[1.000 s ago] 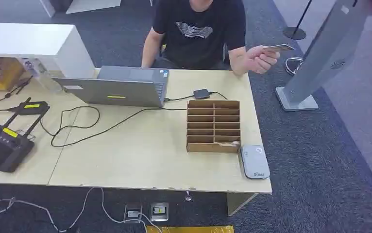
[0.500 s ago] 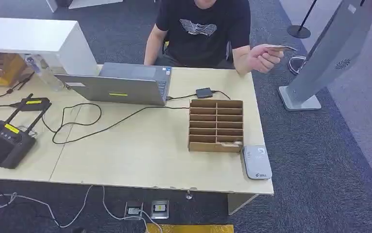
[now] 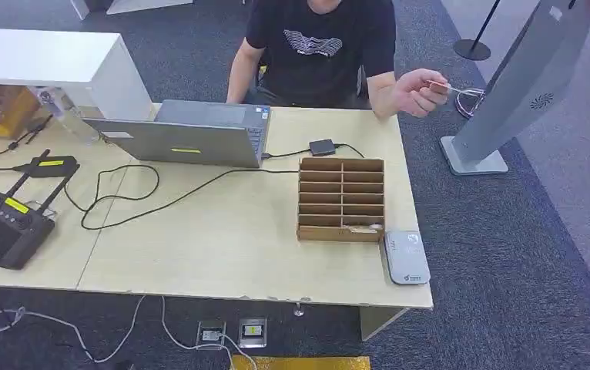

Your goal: Pass the card to the sensor for recognition and then transmit it.

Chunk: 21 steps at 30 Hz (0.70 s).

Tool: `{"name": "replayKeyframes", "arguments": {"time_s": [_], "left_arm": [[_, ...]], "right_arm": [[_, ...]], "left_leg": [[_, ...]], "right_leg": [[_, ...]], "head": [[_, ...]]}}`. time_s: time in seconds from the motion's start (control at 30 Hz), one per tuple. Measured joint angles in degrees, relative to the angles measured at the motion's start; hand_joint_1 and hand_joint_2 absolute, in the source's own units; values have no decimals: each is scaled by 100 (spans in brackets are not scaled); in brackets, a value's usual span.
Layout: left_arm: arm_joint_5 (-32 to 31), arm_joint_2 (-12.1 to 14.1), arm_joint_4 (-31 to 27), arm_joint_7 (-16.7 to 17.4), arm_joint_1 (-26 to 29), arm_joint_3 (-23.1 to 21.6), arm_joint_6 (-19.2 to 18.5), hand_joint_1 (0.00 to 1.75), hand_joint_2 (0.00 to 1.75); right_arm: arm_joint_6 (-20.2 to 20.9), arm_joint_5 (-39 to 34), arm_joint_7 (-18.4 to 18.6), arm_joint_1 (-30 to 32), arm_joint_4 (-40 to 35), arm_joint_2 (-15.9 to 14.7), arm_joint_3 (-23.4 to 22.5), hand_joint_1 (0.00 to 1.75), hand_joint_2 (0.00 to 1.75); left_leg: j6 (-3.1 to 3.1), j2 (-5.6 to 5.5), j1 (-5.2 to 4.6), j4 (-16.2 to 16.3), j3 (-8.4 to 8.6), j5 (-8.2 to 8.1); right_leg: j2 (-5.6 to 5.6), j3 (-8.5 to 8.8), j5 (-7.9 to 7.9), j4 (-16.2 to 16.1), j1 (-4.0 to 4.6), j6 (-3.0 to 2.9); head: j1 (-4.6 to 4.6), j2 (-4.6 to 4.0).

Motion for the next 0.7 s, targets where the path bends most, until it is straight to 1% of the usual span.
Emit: {"name": "replayKeyframes", "arguments": {"time_s": [0.07, 0.23, 0.33, 0.47, 0.57, 0.7], "left_arm": [[0, 0, 0, 0, 1, -20, 0, 0, 0], [-13, 17, 0, -2, 1, -79, -11, 0, 0], [-55, 28, 0, -17, -1, -87, -50, 0, 0], [-120, 31, 0, -77, -4, -116, -83, 0, 0], [-142, 31, 0, -129, -5, -120, -92, 0, 0], [-155, 31, 0, -140, -5, -122, -81, 0, 0]], "right_arm": [[13, 2, 13, 36, -96, 4, 61, 0, 175], [278, 85, -7, 251, -424, 13, 238, 0, 175], [365, 153, 177, 538, -765, 88, 337, 0, 175], [361, 319, 429, 945, -1231, 278, 568, 0, 175], [317, 464, 492, 1199, -1504, 378, 752, 0, 175], [286, 514, 501, 1365, -1705, 481, 892, 0, 175]], "left_leg": [[0, 0, 0, 0, -1, 0], [-5, 3, 3, -1, -1, -4], [-6, 3, 9, -2, -1, -4], [-7, 4, 12, -2, -1, -4], [-7, 2, 13, -2, -2, -4], [-8, 10, 13, -2, -1, -5]], "right_leg": [[0, -1, 0, 0, 0, 0], [3, 0, 0, 0, 2, 0], [4, 1, -1, 0, 8, -1], [4, 0, -2, 1, 11, -2], [1, -1, -2, 1, 11, -3], [10, -3, -2, 1, 11, -3]], "head": [[2, 0], [0, 0], [2, 0], [0, 0], [0, 0], [0, 0]]}}
